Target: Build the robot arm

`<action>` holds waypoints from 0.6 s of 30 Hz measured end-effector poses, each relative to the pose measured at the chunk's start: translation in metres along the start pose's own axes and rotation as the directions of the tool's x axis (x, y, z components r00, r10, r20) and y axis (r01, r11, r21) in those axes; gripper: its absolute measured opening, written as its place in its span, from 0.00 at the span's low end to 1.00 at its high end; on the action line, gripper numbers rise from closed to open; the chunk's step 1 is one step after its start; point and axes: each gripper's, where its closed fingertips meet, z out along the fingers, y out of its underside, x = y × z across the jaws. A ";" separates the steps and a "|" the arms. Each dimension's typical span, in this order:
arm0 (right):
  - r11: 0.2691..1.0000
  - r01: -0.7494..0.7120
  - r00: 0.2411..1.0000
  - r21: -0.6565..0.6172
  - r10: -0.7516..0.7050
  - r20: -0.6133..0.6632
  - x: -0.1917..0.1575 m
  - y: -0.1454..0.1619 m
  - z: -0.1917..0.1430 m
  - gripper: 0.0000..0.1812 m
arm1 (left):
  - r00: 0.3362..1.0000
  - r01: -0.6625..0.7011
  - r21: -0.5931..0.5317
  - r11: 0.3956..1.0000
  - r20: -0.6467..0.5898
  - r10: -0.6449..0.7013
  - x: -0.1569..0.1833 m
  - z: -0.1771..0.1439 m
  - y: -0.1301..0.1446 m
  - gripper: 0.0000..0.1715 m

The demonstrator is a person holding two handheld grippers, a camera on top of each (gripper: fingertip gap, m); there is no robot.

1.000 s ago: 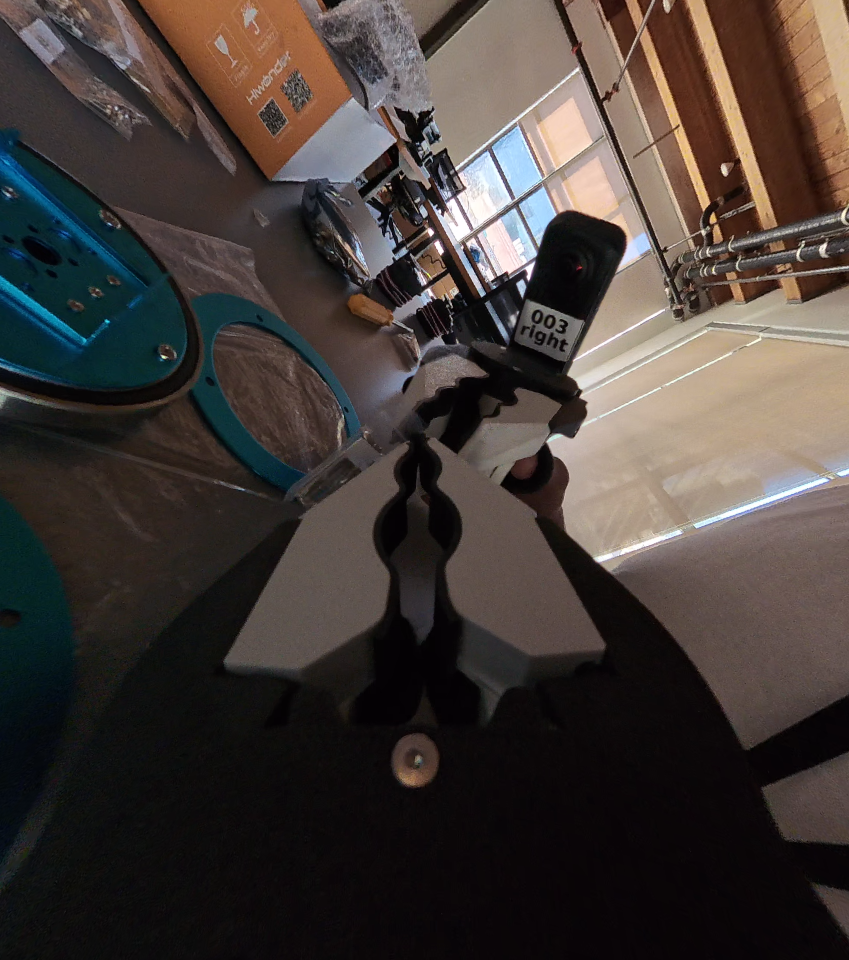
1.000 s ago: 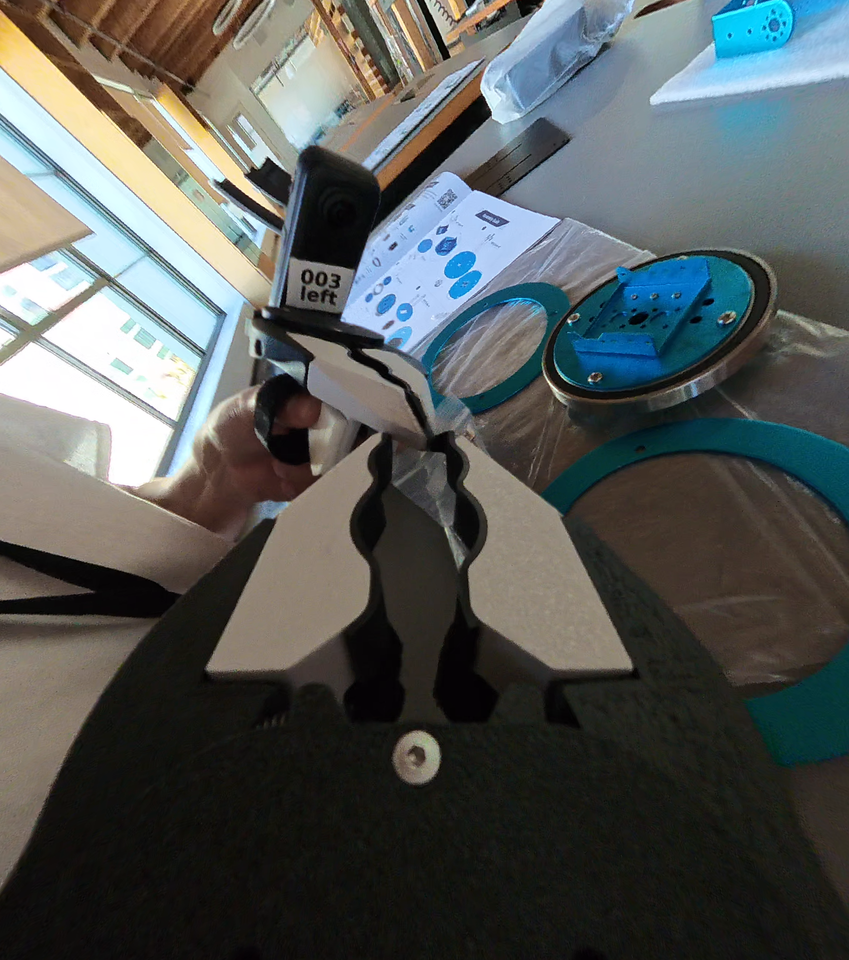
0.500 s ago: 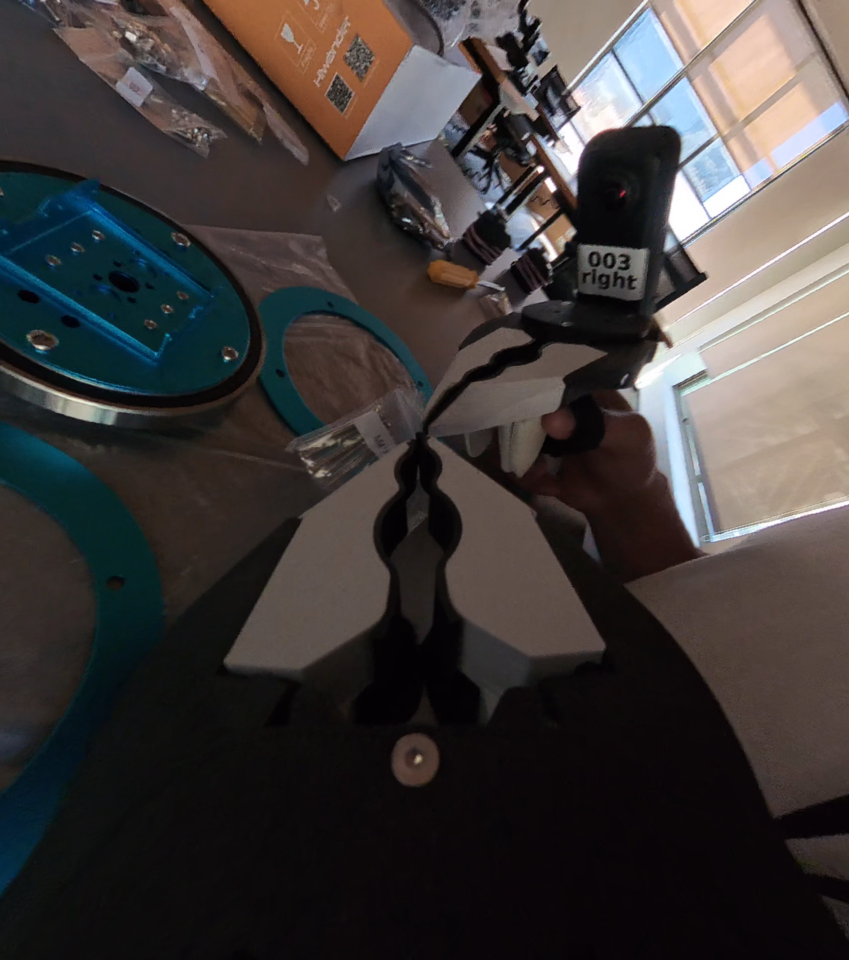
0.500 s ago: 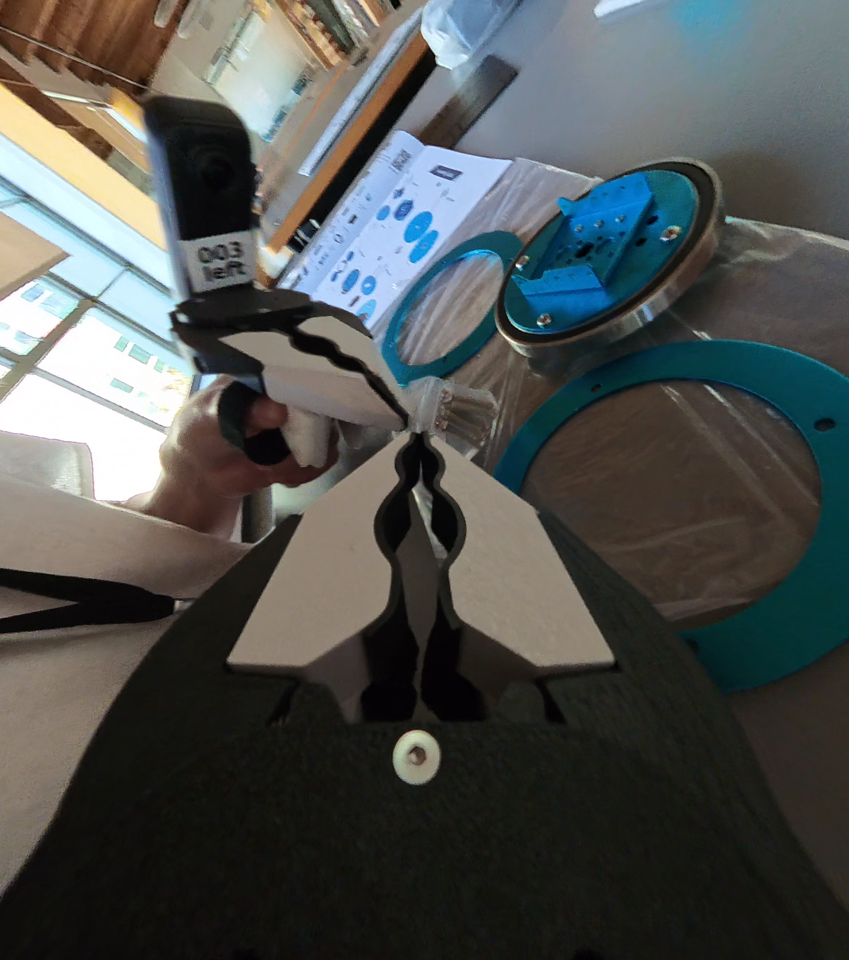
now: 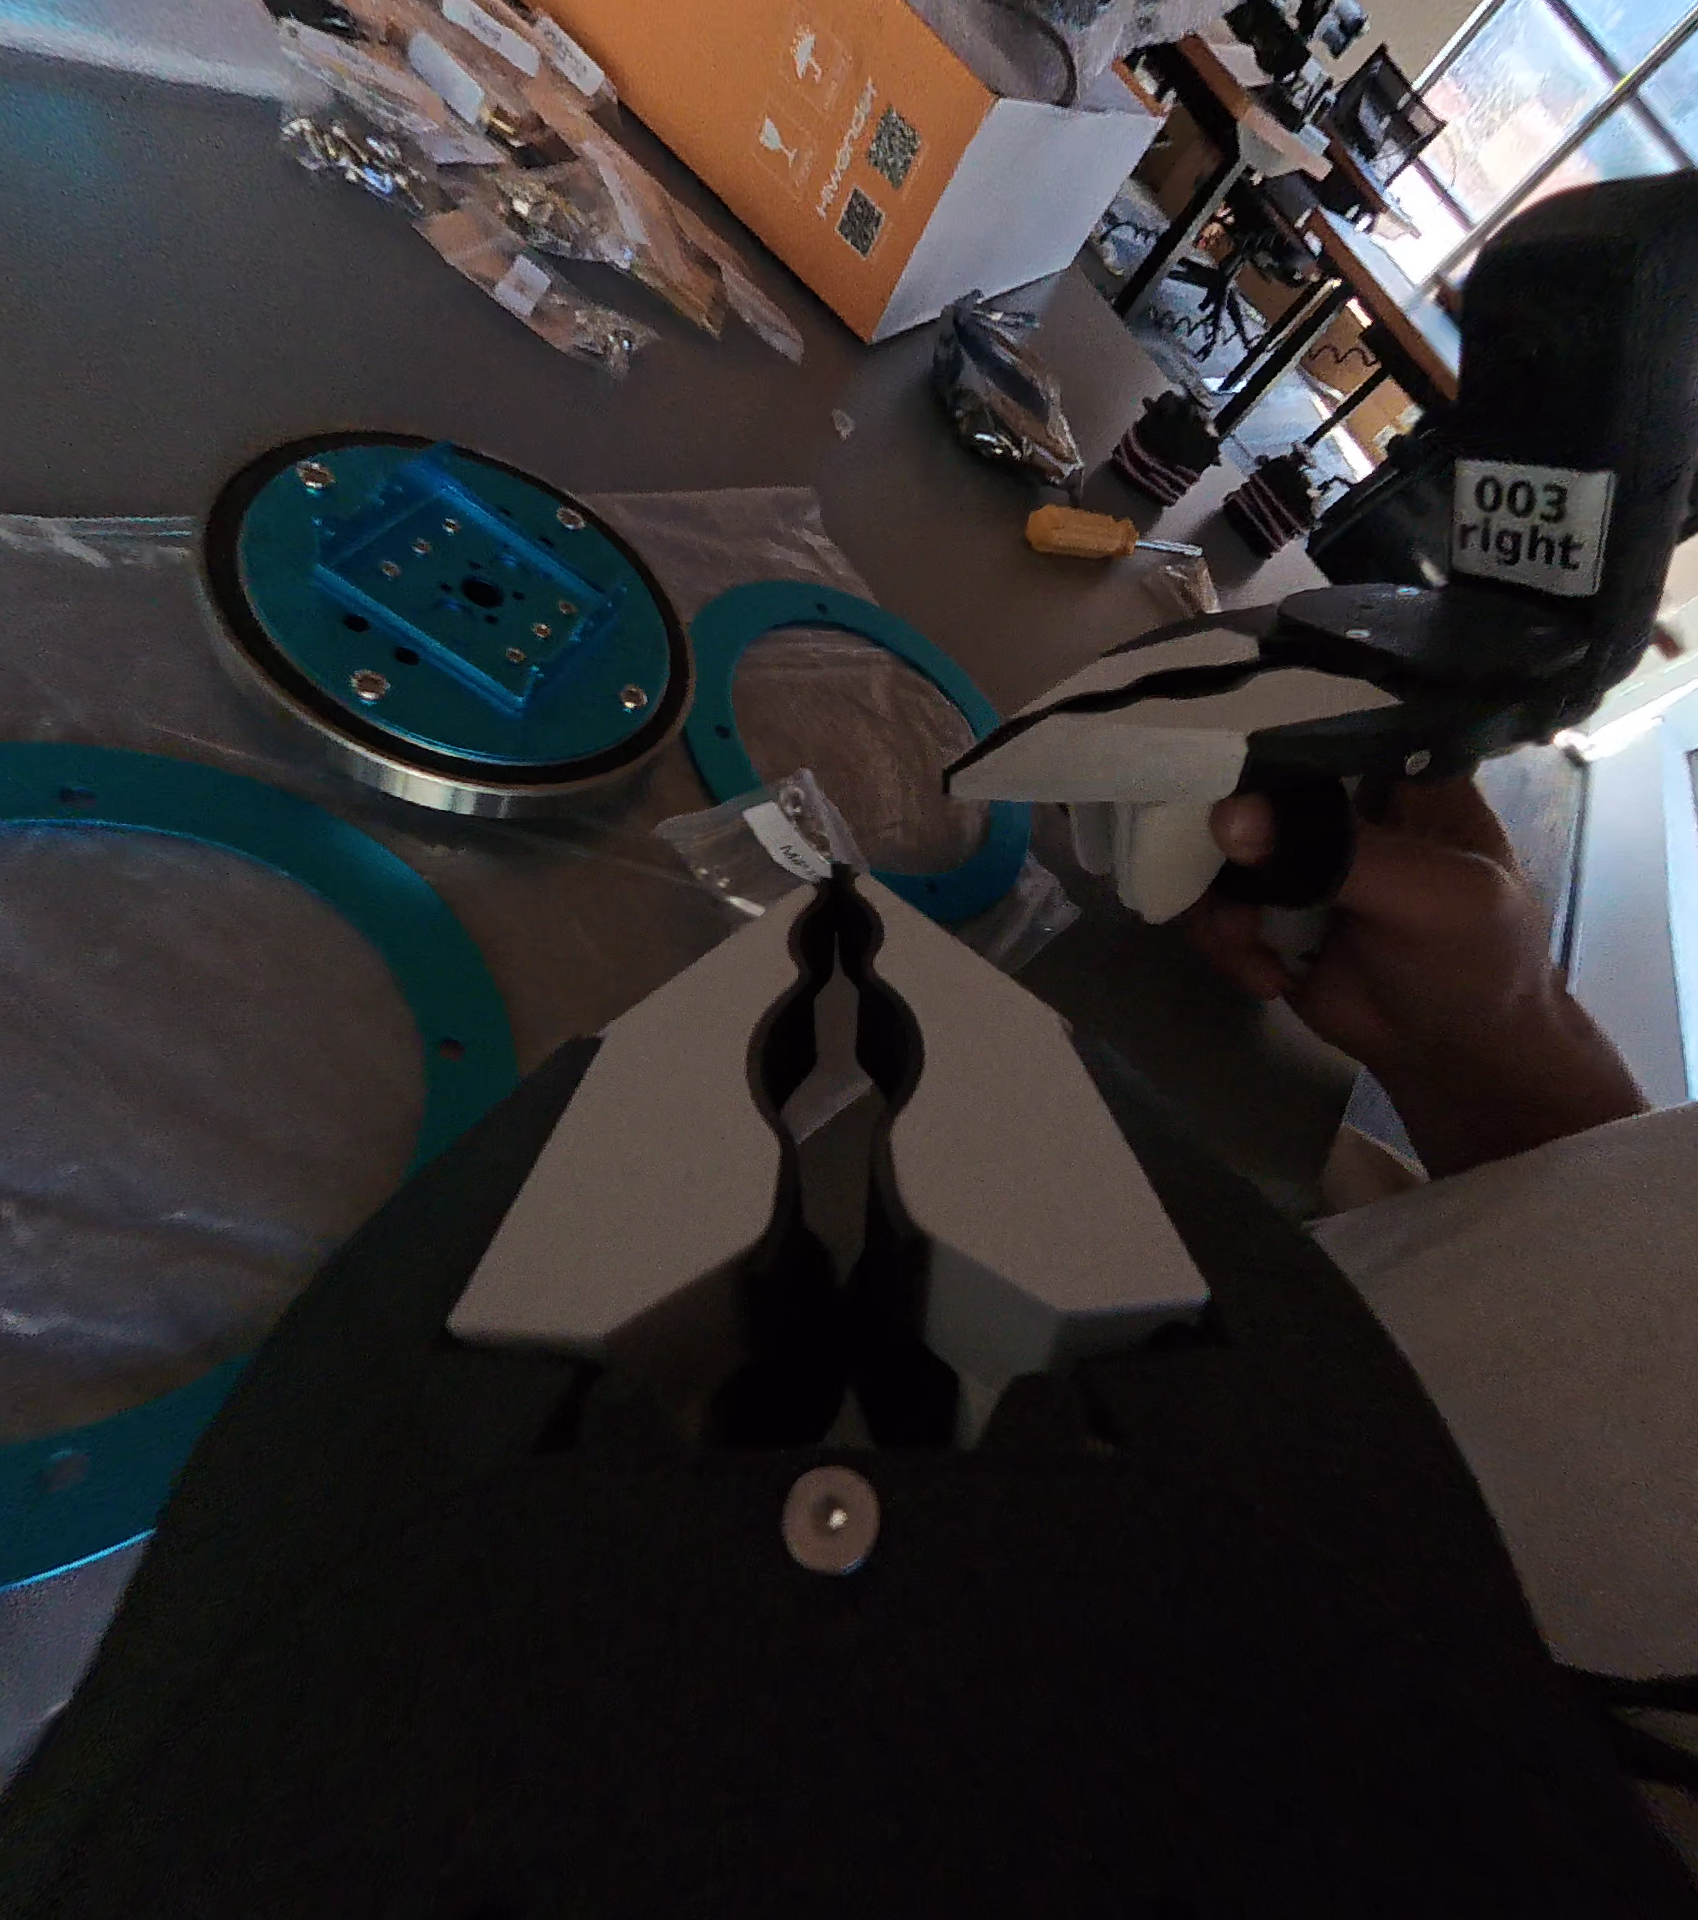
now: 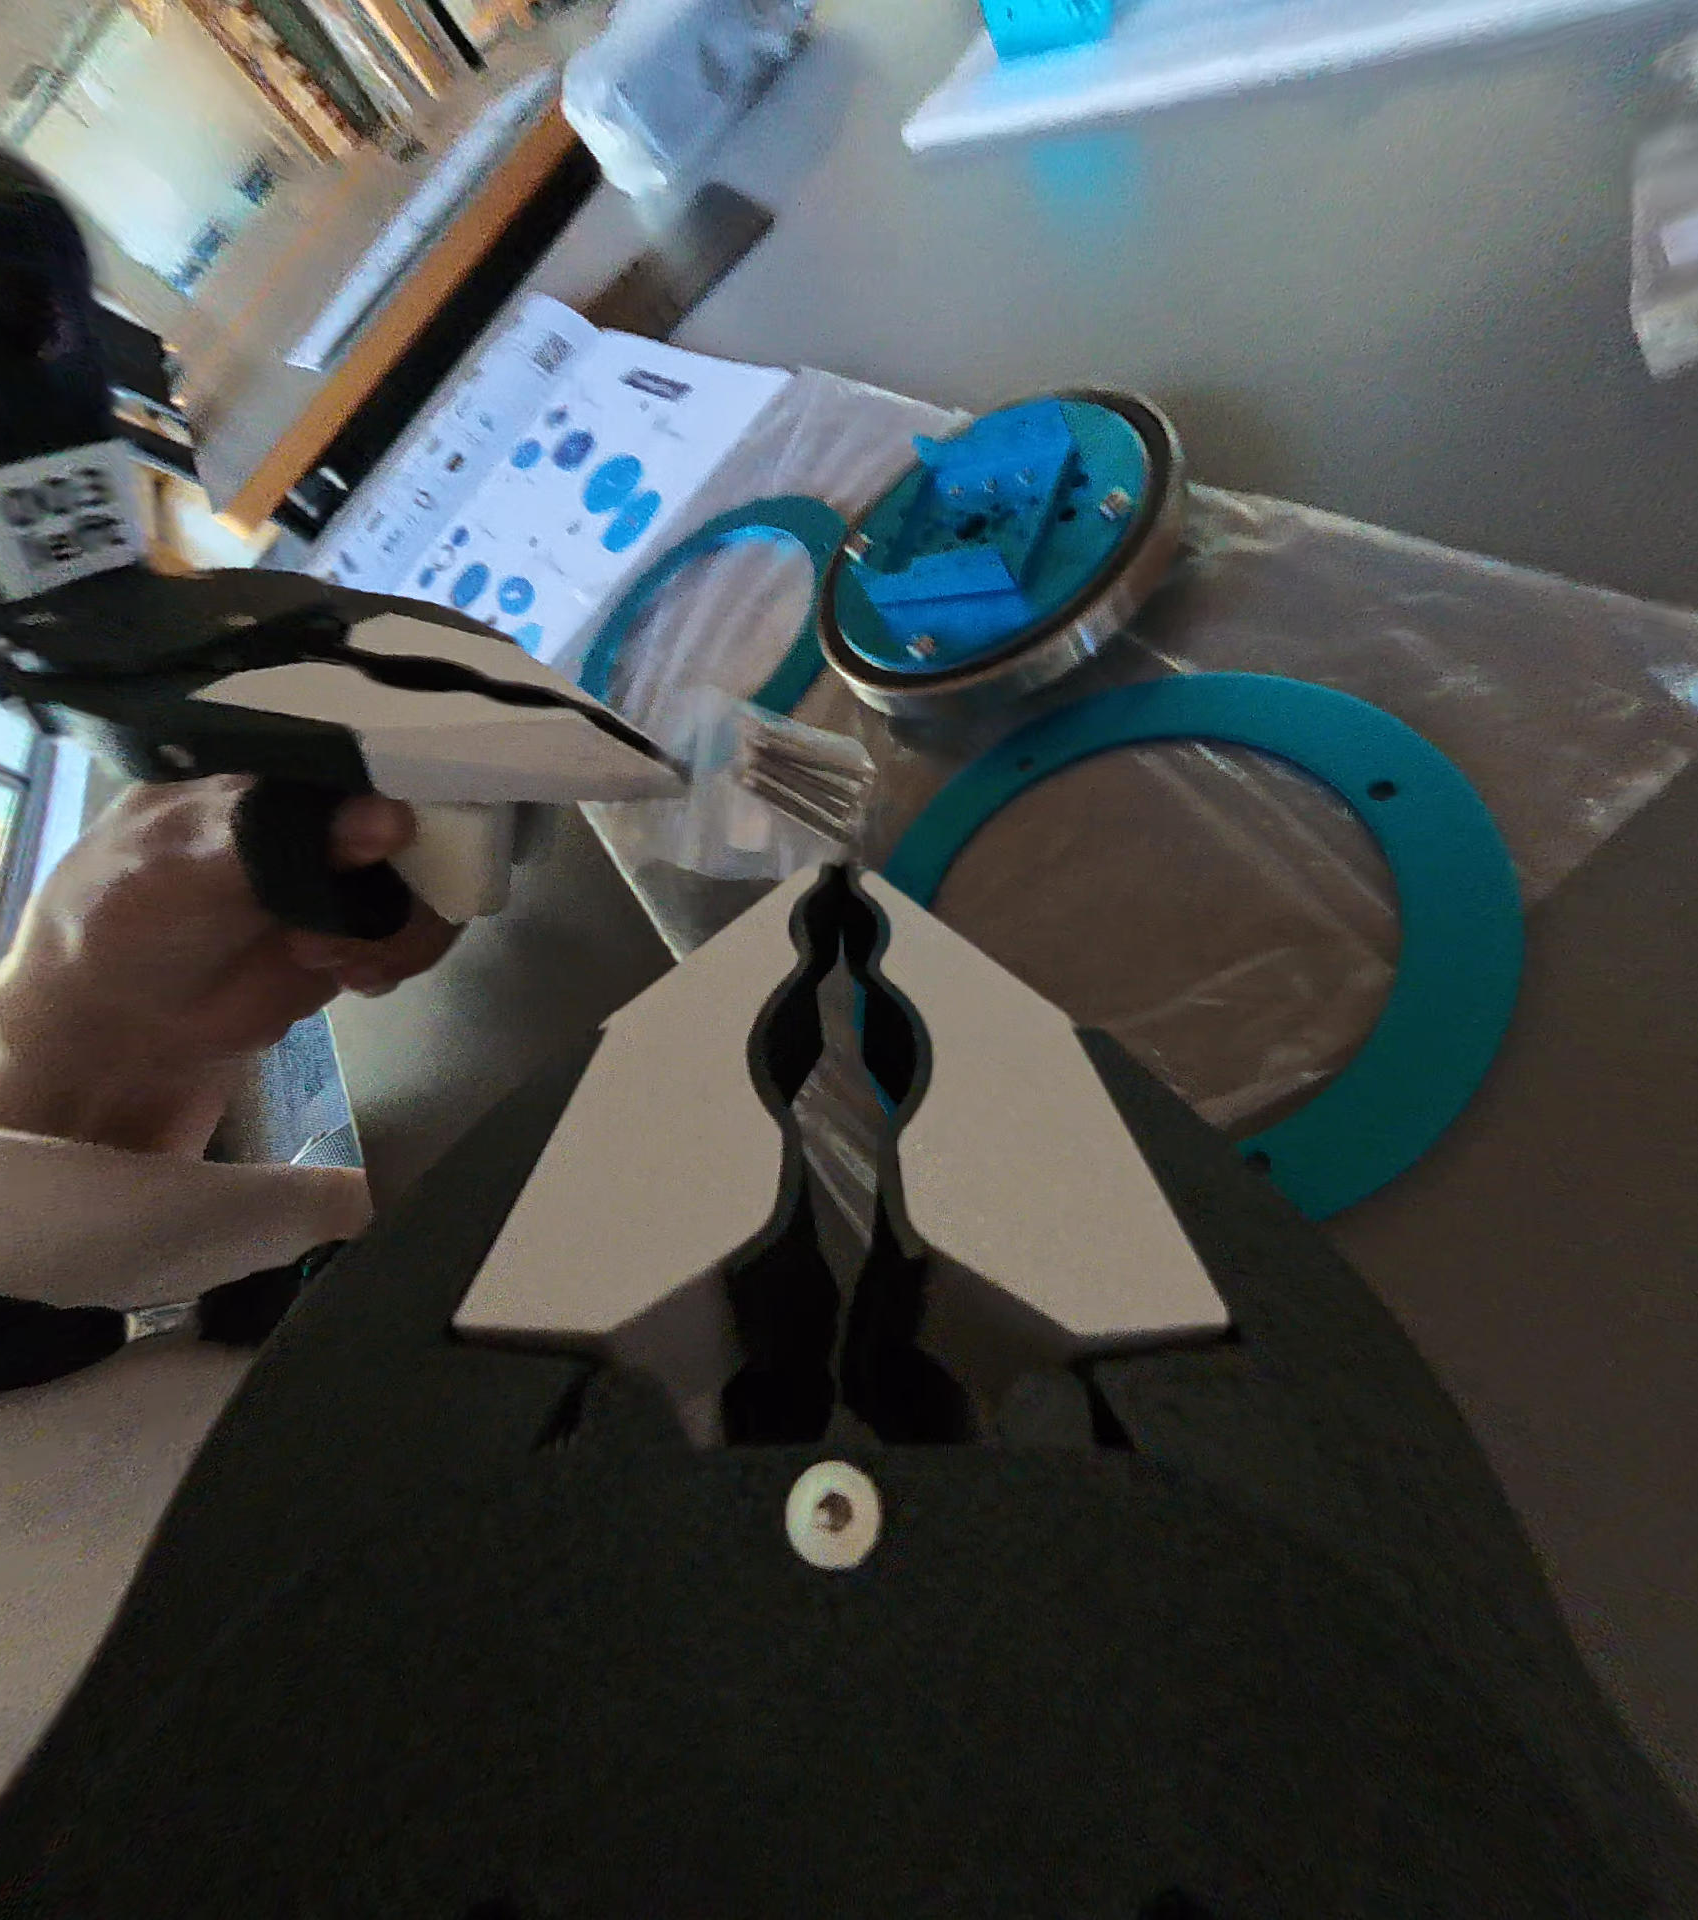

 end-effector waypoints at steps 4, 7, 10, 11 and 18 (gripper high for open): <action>0.998 0.054 0.990 0.022 -0.056 0.129 -0.033 -0.001 0.015 0.01 | 0.998 0.011 -0.024 1.000 -0.054 -0.012 0.012 0.010 0.008 0.00; 0.998 -0.035 0.977 0.050 0.023 0.212 -0.037 -0.005 0.013 0.06 | 0.998 0.016 -0.017 1.000 -0.061 -0.017 0.017 0.015 0.008 0.00; 0.997 -0.063 0.970 0.035 0.053 0.238 -0.036 -0.003 0.009 0.08 | 0.996 0.037 0.001 0.999 -0.083 -0.037 0.020 0.015 0.006 0.00; 0.998 -0.061 0.971 0.026 0.053 0.234 -0.035 -0.001 0.008 0.09 | 0.996 0.038 0.003 0.999 -0.084 -0.037 0.019 0.015 0.005 0.00; 0.998 -0.060 0.960 0.025 0.051 0.275 -0.039 -0.002 0.006 0.11 | 0.989 0.063 0.022 0.998 -0.134 -0.059 0.026 0.015 0.000 0.00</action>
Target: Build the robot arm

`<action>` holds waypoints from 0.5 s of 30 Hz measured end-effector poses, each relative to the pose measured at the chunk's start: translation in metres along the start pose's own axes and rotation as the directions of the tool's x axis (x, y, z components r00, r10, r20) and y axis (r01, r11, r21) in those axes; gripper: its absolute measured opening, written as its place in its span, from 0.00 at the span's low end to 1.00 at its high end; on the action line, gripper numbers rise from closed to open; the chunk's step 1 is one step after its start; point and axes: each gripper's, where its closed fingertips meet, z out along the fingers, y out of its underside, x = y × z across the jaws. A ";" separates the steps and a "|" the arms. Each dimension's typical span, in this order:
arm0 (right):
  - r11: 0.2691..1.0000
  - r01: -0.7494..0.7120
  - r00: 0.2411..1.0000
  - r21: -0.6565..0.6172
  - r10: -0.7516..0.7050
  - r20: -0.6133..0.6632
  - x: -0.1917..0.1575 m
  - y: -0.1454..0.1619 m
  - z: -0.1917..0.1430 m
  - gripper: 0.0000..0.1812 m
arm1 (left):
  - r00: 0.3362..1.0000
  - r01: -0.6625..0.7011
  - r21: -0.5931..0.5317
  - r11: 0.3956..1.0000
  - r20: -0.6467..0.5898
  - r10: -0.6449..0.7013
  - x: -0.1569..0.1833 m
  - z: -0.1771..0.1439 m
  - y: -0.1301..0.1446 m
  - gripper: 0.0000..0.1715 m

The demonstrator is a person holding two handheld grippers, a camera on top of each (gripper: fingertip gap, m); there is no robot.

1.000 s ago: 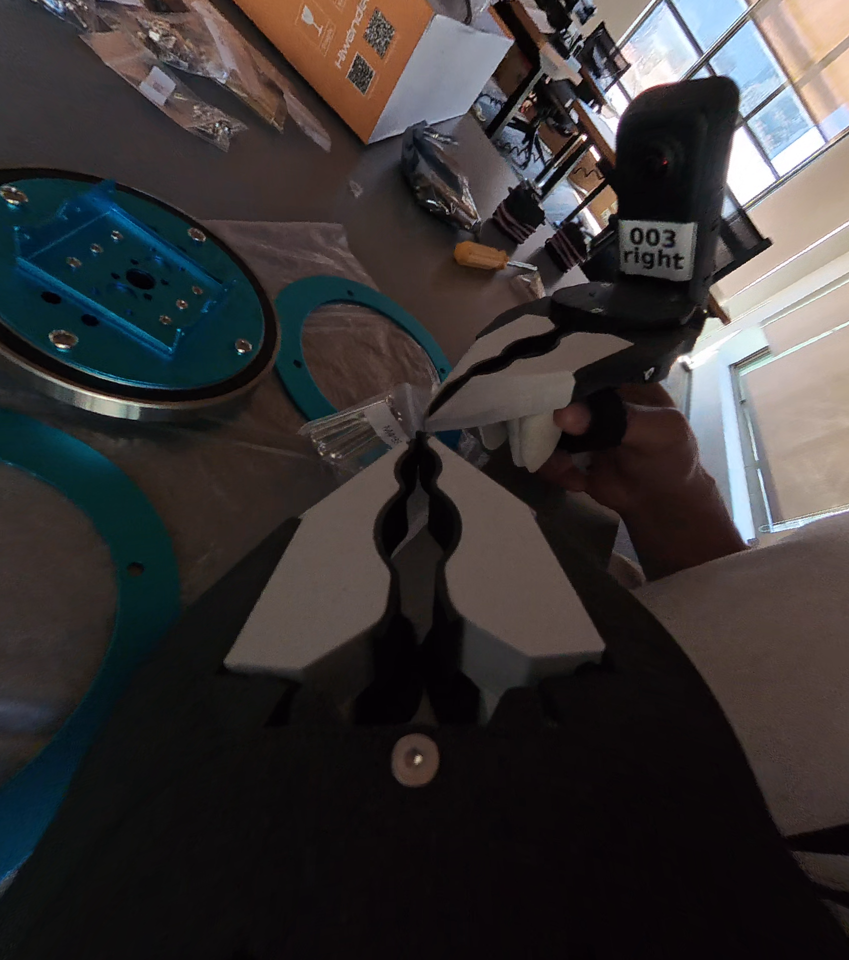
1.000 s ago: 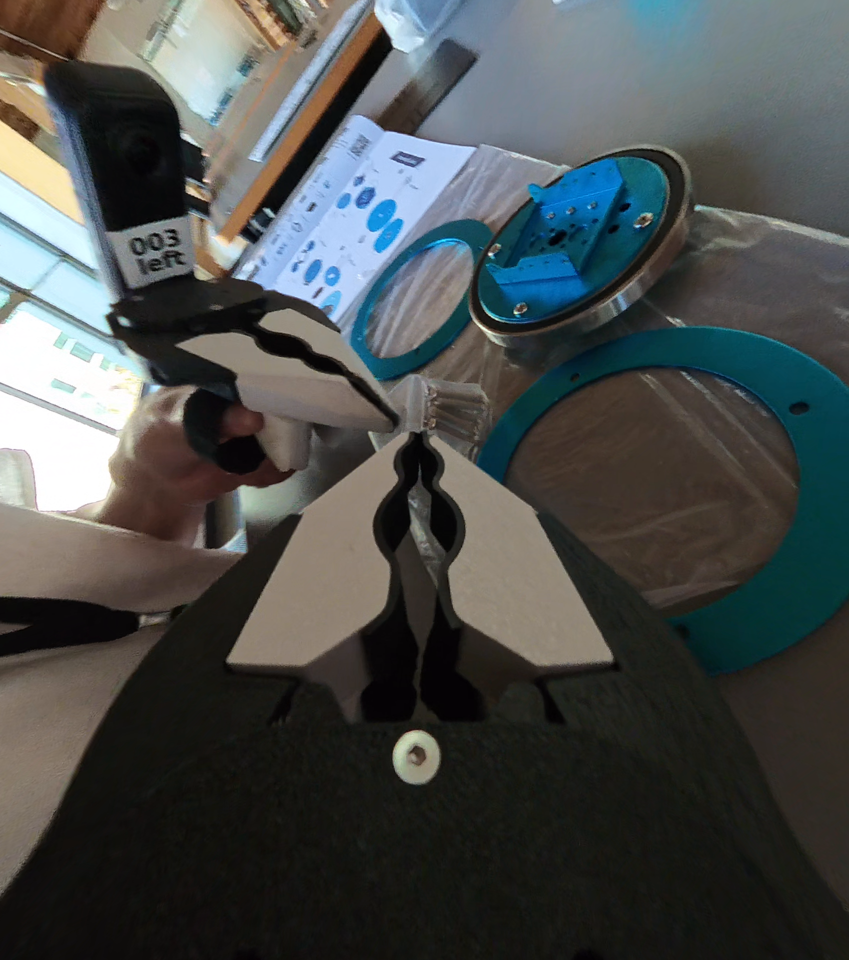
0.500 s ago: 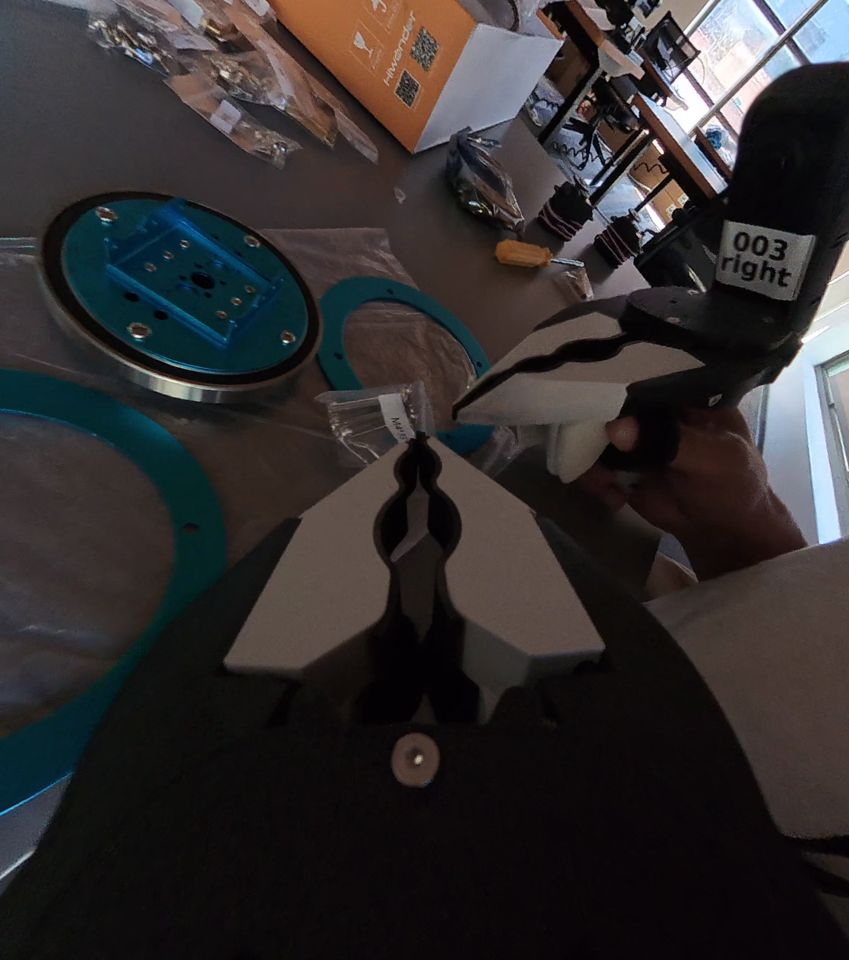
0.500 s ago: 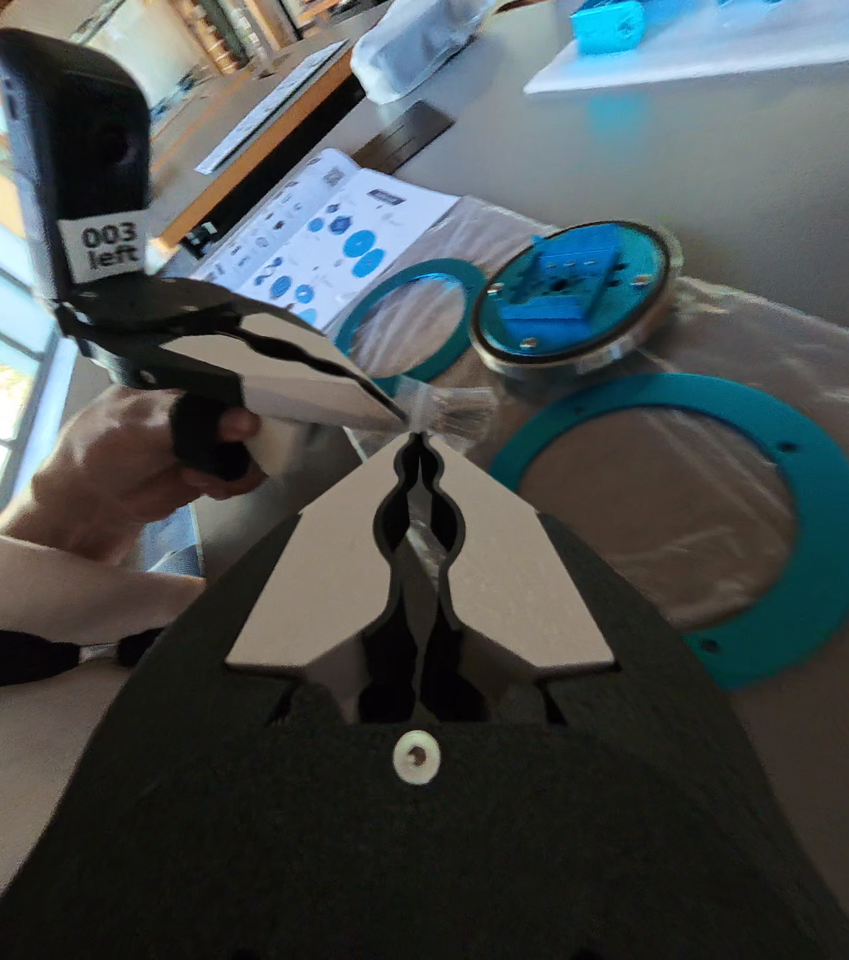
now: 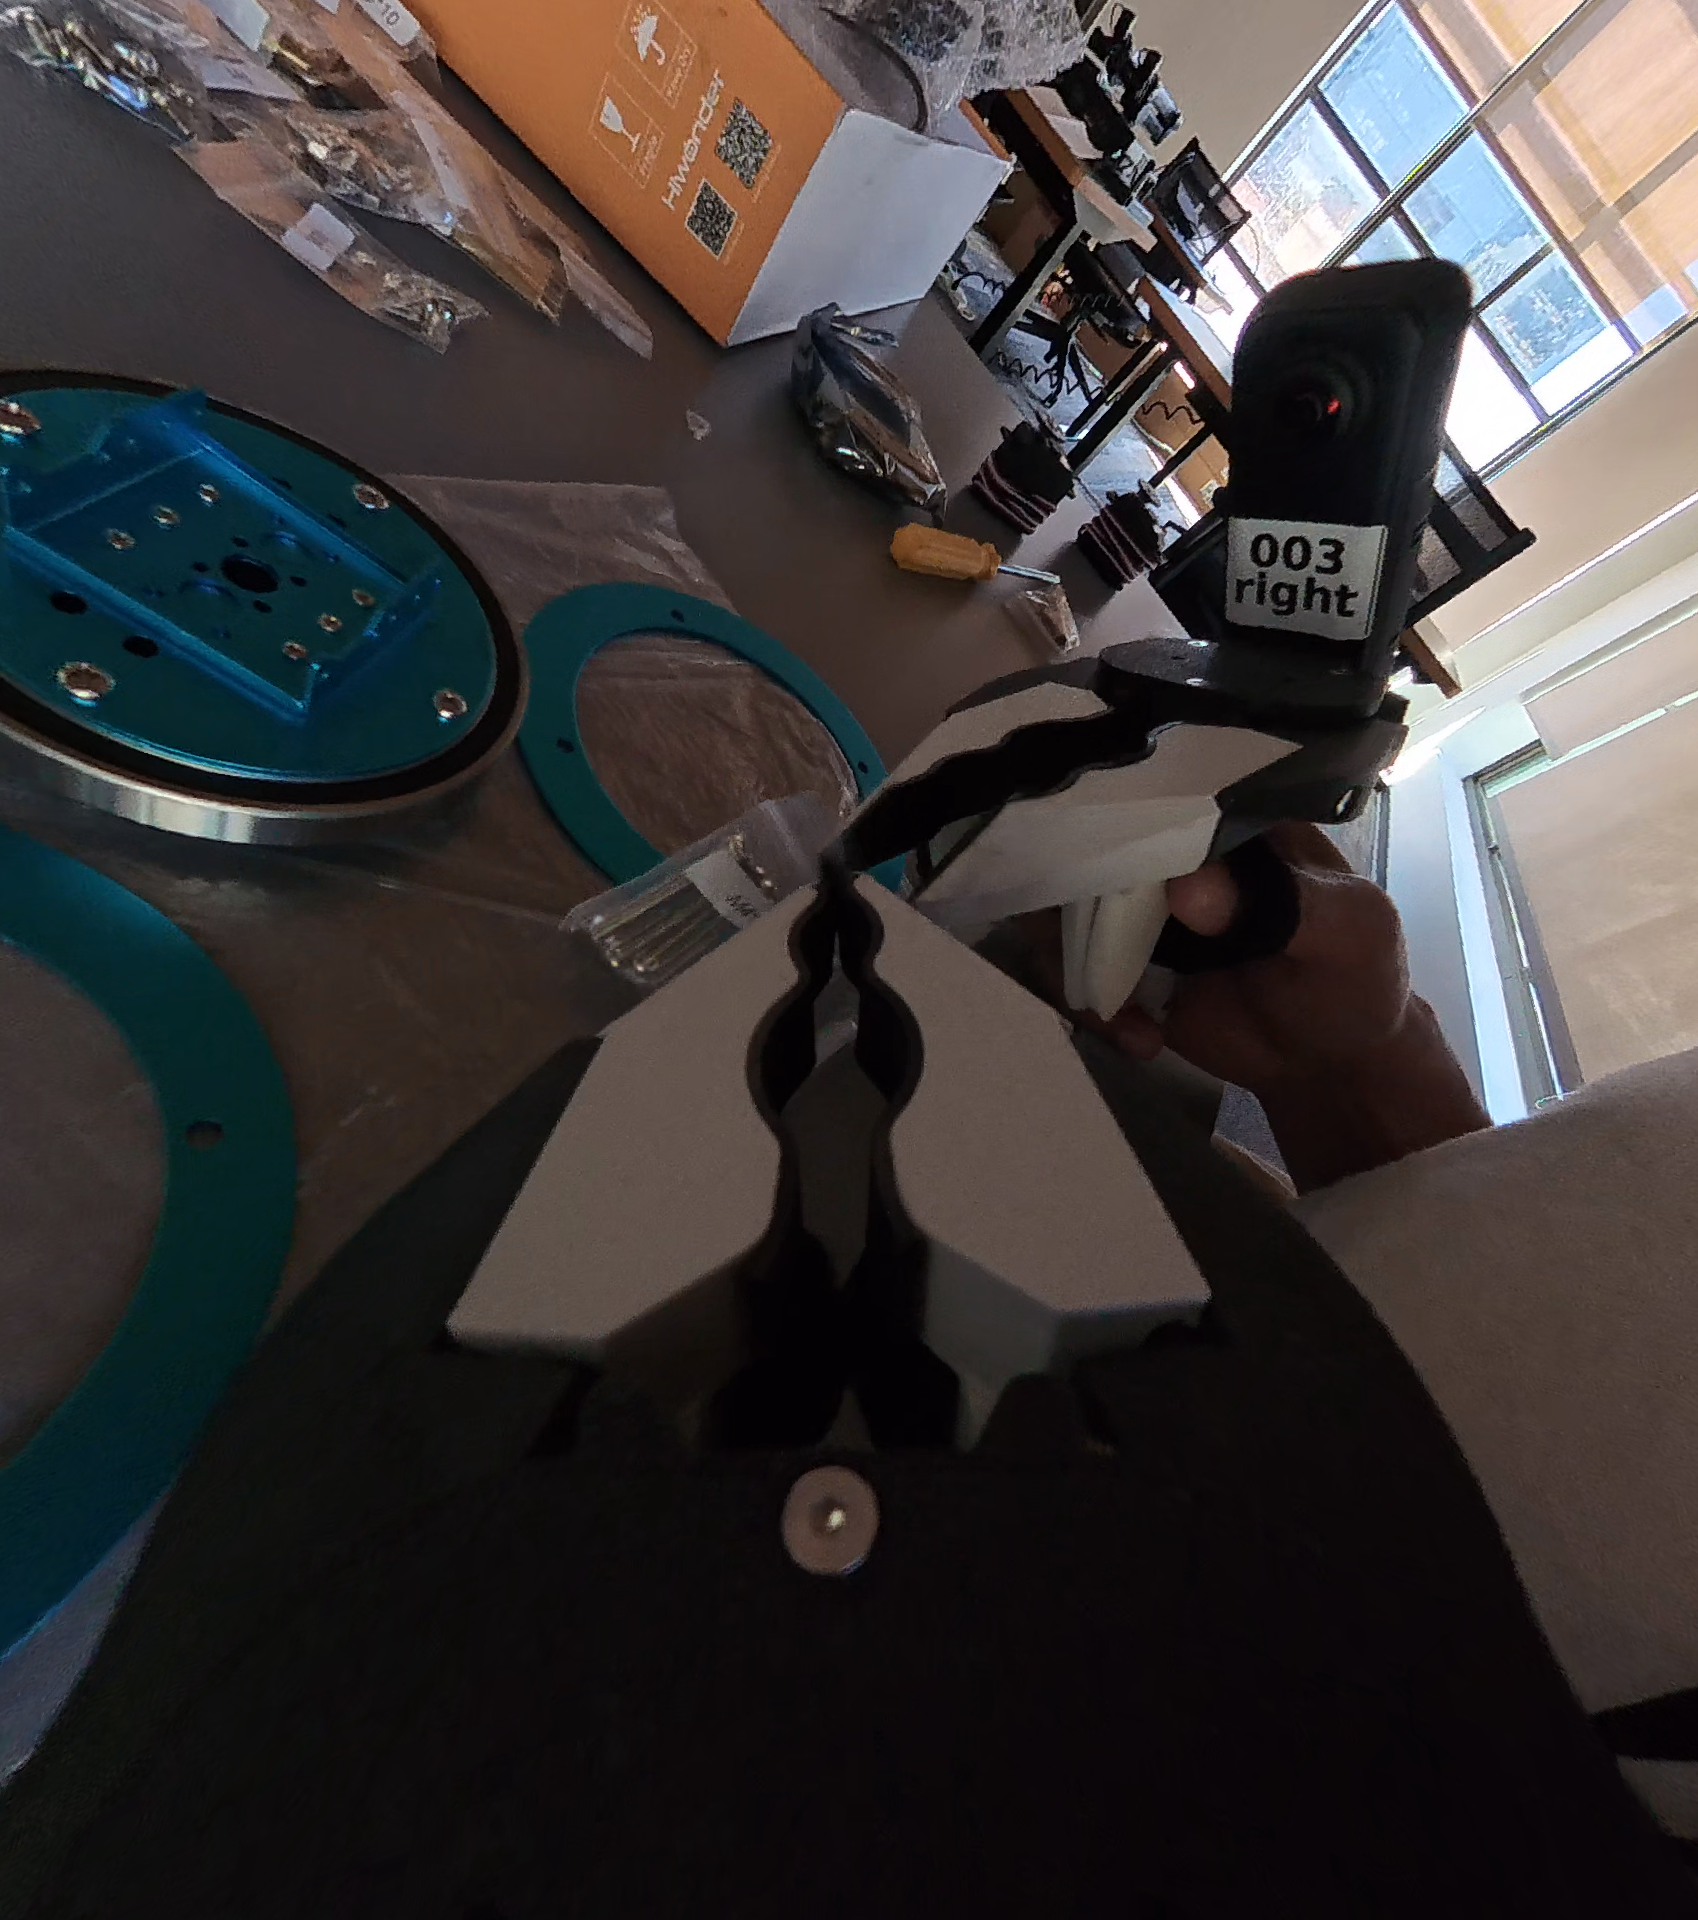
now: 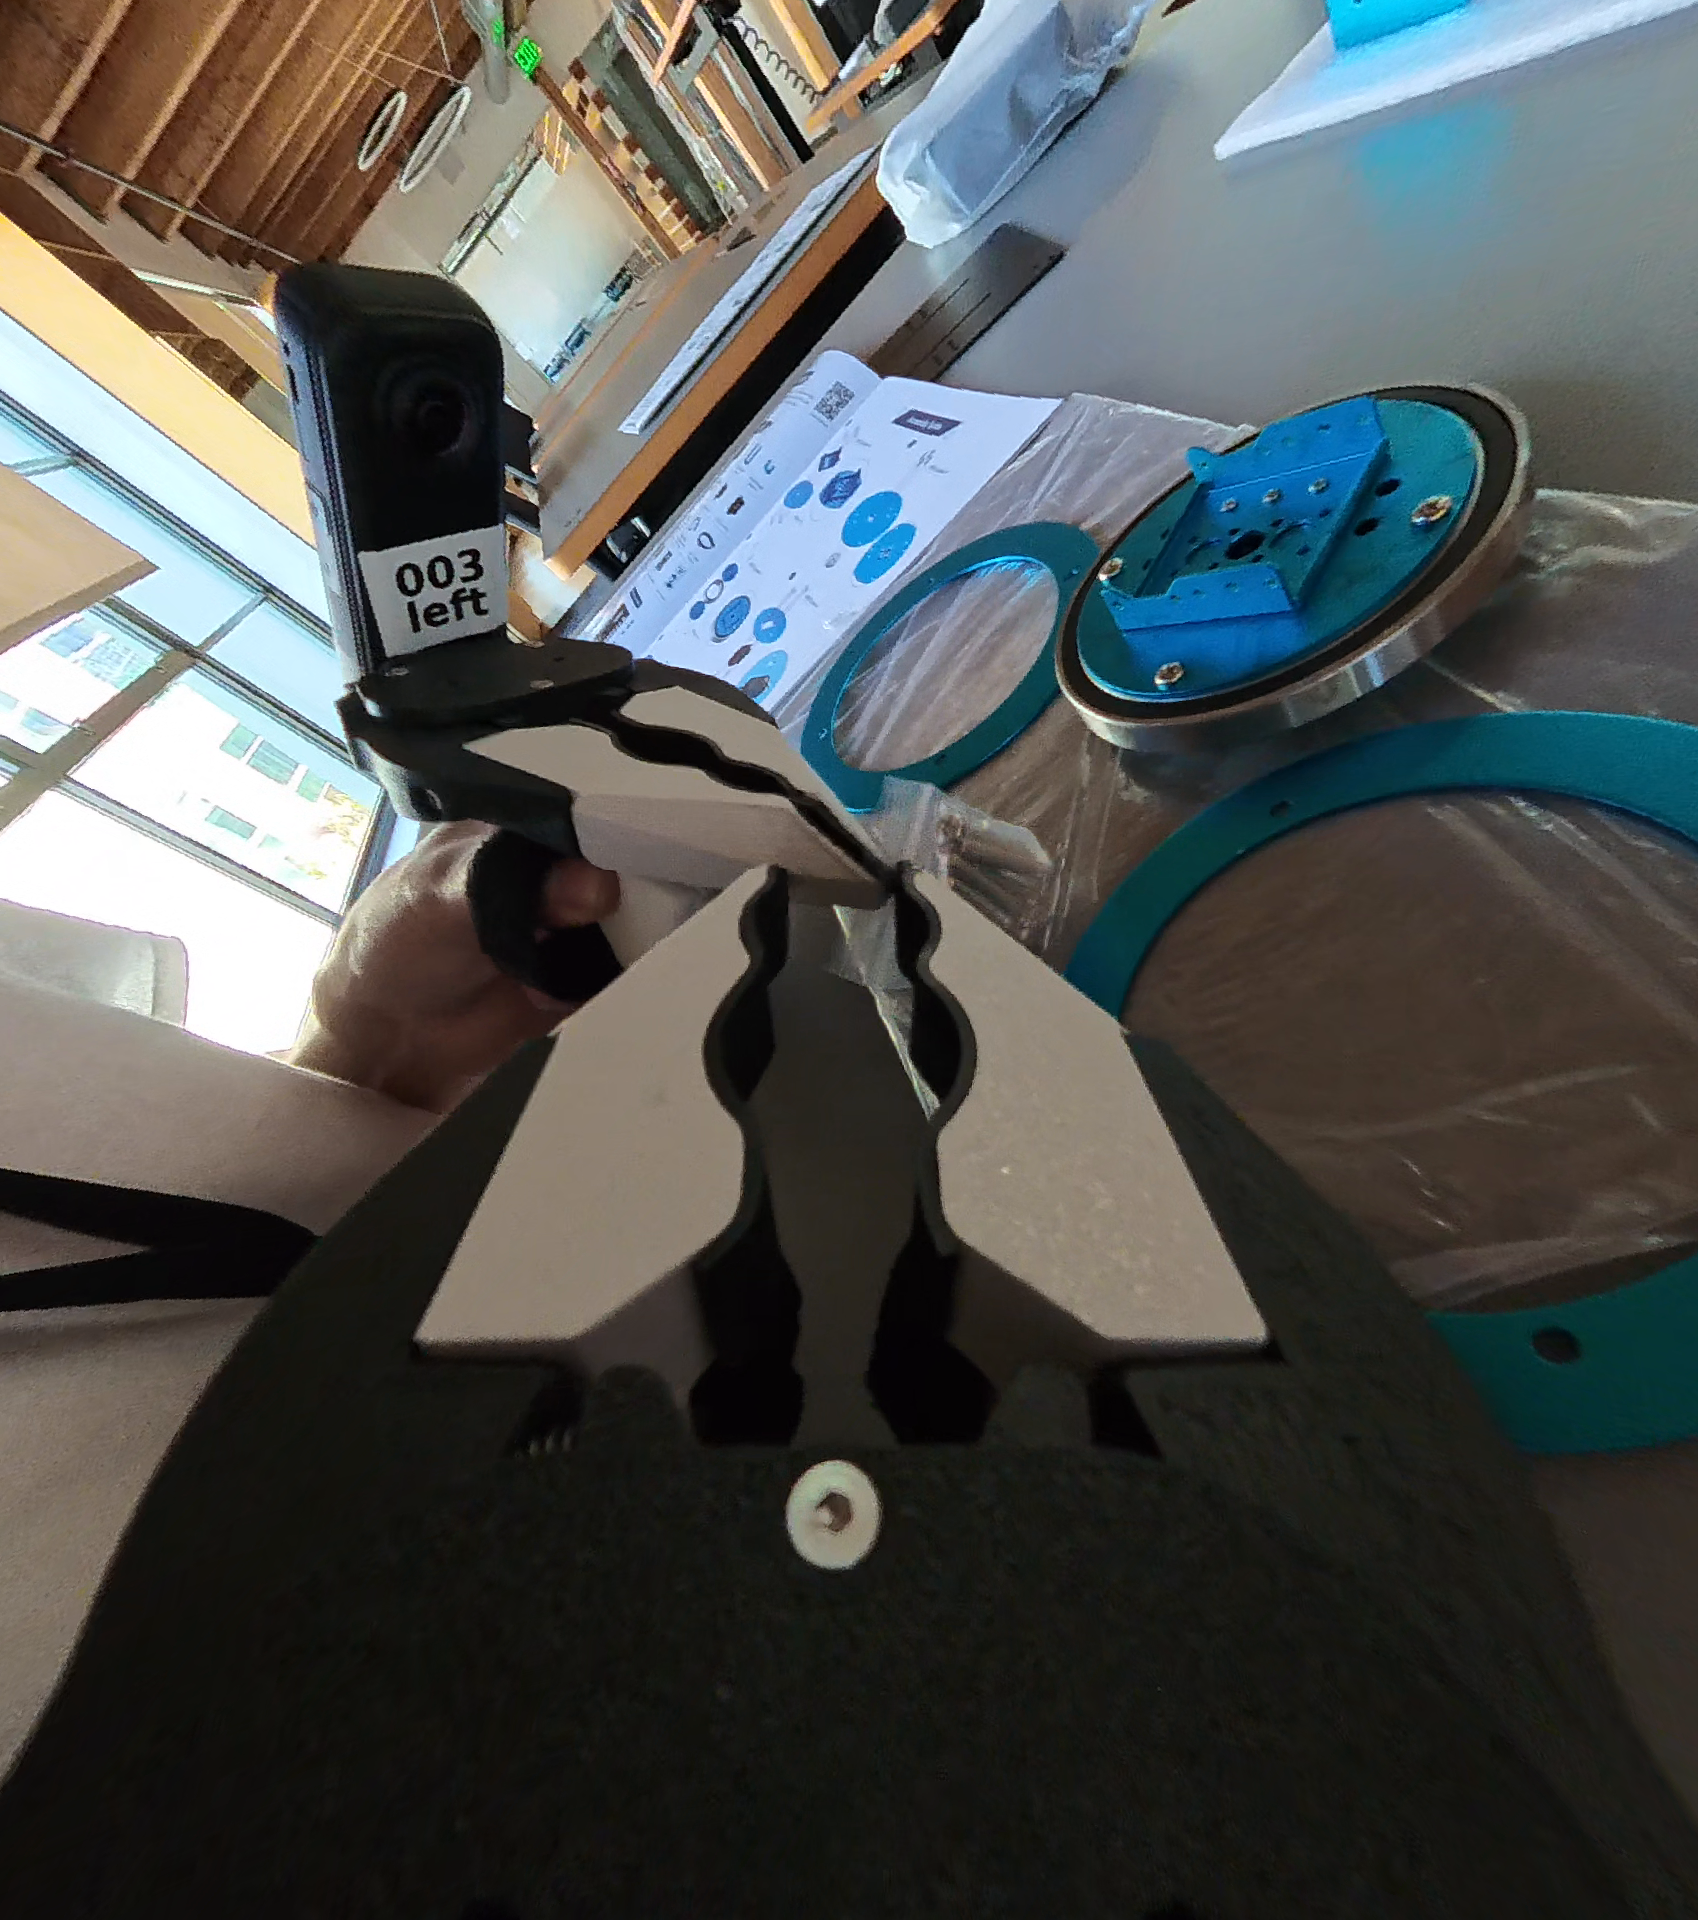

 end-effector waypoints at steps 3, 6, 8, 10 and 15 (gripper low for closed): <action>0.999 -0.032 0.999 0.000 0.032 0.029 0.000 -0.001 -0.002 0.07 | 0.998 0.040 0.006 0.999 -0.045 -0.040 0.003 -0.001 -0.001 0.00; 0.998 -0.066 0.997 -0.011 0.066 0.039 0.003 0.000 -0.004 0.00 | 0.996 0.052 0.010 0.999 -0.071 -0.051 0.005 -0.003 0.000 0.00; 0.996 -0.089 0.995 -0.023 0.090 0.040 0.004 0.001 -0.004 0.00 | 0.997 0.033 0.004 0.999 -0.064 -0.033 0.005 -0.003 0.000 0.00; 0.996 -0.086 0.996 -0.037 0.086 0.009 0.007 0.004 -0.003 0.00 | 0.998 0.024 -0.003 1.000 -0.055 -0.024 0.004 -0.002 0.002 0.00; 0.996 -0.059 0.990 -0.067 0.050 -0.130 0.020 0.011 -0.001 0.00 | 0.996 -0.038 -0.054 0.998 0.082 0.043 -0.009 -0.001 0.010 0.00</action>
